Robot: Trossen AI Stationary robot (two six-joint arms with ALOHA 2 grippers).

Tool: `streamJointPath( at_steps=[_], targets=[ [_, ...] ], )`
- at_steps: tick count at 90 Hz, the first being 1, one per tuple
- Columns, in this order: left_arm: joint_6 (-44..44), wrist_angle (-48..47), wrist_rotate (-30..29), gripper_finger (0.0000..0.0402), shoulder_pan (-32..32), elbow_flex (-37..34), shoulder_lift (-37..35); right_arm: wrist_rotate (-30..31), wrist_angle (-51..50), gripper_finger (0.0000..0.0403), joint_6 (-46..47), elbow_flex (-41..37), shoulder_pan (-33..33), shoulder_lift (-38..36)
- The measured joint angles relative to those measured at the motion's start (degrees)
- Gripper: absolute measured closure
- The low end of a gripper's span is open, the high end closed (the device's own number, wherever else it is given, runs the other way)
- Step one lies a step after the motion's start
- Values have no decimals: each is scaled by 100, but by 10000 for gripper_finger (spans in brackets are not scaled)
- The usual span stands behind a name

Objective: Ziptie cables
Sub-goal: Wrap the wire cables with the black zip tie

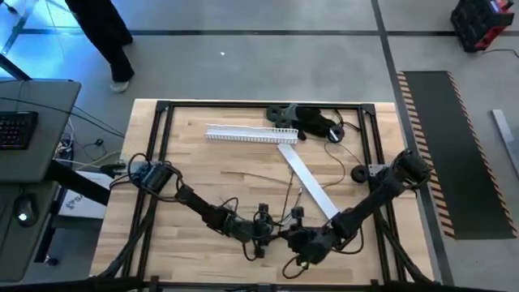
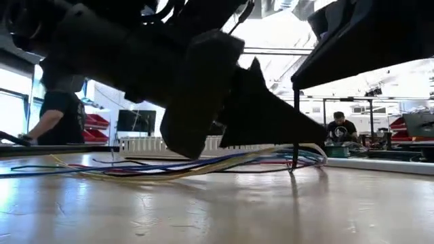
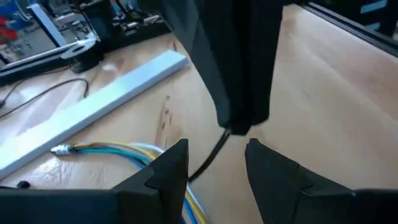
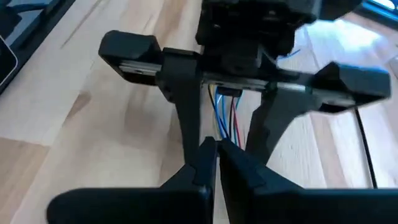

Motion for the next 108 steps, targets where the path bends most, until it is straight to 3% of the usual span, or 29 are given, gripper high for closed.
streamJointPath(
  at_steps=[29, 63, 77, 87, 97, 108],
  targets=[
    [-108, 145, -76, 394, -49, 2, 0, 412, -130, 403, 504, 0, 208, -4],
    [-703, 363, -19, 401, -124, 2, 0, 75, -690, 397, 1458, 2, 209, -331],
    [-1077, 348, -11, 401, -152, 0, 0, 233, -1487, 347, 2295, -55, 153, -922],
    [-1357, 340, -9, 401, -151, 0, 14, 358, -1699, 293, 3397, -581, -80, -1197],
    [-1415, 310, 18, 401, -152, 0, 43, 152, -1105, 245, 4126, -1266, -505, -1257],
    [-1413, 297, 22, 401, -156, 0, 43, -523, 349, 209, 4090, -1898, -1182, -1100]
  ],
)
